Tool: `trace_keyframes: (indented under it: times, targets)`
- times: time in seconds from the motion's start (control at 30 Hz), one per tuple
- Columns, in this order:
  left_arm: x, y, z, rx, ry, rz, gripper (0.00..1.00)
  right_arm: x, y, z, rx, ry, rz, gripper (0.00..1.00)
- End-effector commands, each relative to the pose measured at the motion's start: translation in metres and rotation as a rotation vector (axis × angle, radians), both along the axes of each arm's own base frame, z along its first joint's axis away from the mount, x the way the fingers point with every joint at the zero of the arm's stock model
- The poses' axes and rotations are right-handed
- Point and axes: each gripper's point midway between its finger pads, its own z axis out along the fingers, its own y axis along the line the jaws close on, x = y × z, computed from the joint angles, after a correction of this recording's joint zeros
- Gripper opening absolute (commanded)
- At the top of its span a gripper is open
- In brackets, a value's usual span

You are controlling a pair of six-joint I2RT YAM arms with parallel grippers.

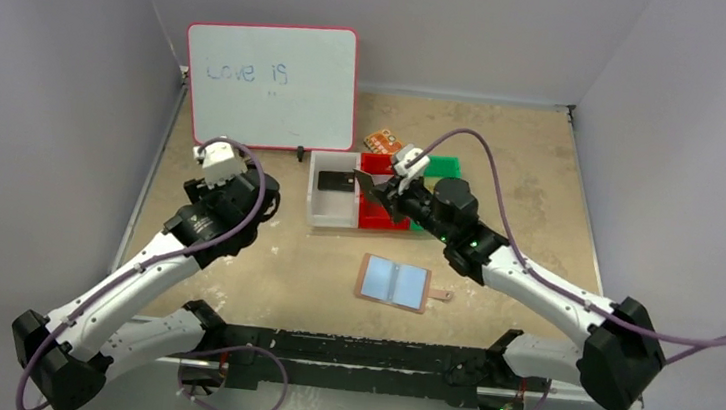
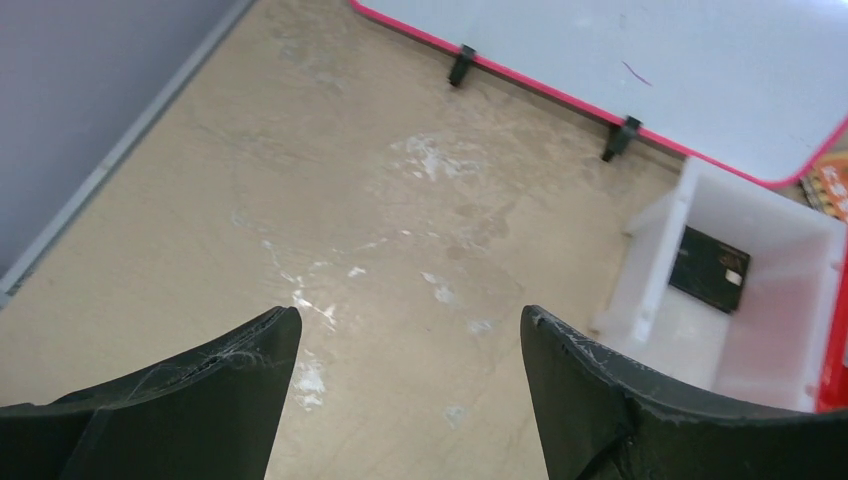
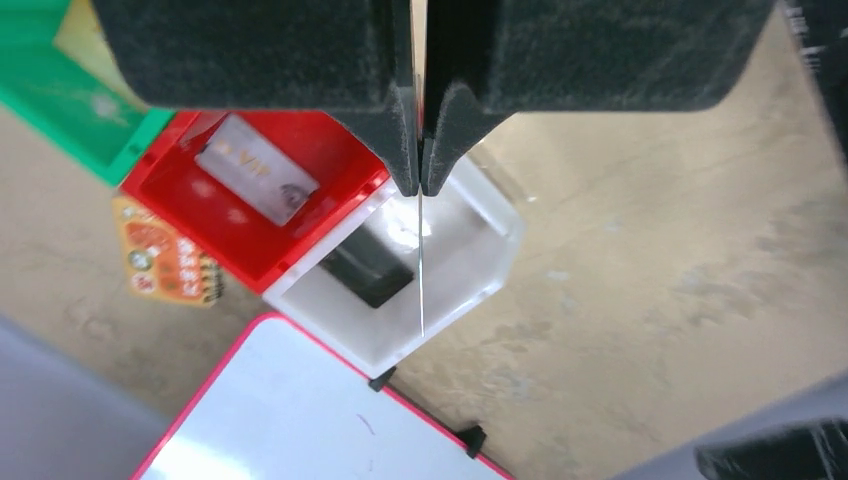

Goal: Take the credit cards out of the card holder

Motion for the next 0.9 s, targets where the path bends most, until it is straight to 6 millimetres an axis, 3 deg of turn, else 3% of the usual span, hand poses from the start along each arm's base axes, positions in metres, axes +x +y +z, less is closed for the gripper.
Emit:
trace_keyframes:
  times: [0.0, 0.13, 0.23, 0.47, 0.67, 0.87]
  targets:
    - [0.009, 0.028, 0.013, 0.023, -0.003, 0.084, 0.81, 0.026, 0.018, 0.028, -0.179, -0.278, -0.015, 0.0]
    - [0.012, 0.065, -0.008, -0.03, 0.062, 0.176, 0.81, 0.041, 0.045, 0.013, -0.312, -0.309, 0.007, 0.0]
    - [0.013, 0.085, -0.01, -0.104, 0.042, 0.234, 0.81, 0.056, 0.06, 0.005, -0.365, -0.312, 0.003, 0.0]
    - [0.003, 0.103, 0.002, -0.085, 0.0, 0.322, 0.81, 0.082, 0.072, -0.04, -0.575, -0.313, -0.024, 0.0]
    - [-0.008, 0.116, 0.02, -0.077, -0.089, 0.393, 0.81, 0.095, 0.083, -0.064, -0.691, -0.344, -0.007, 0.0]
    - [-0.011, 0.117, 0.023, -0.083, -0.103, 0.393, 0.81, 0.112, 0.089, -0.082, -0.793, -0.367, -0.031, 0.0]
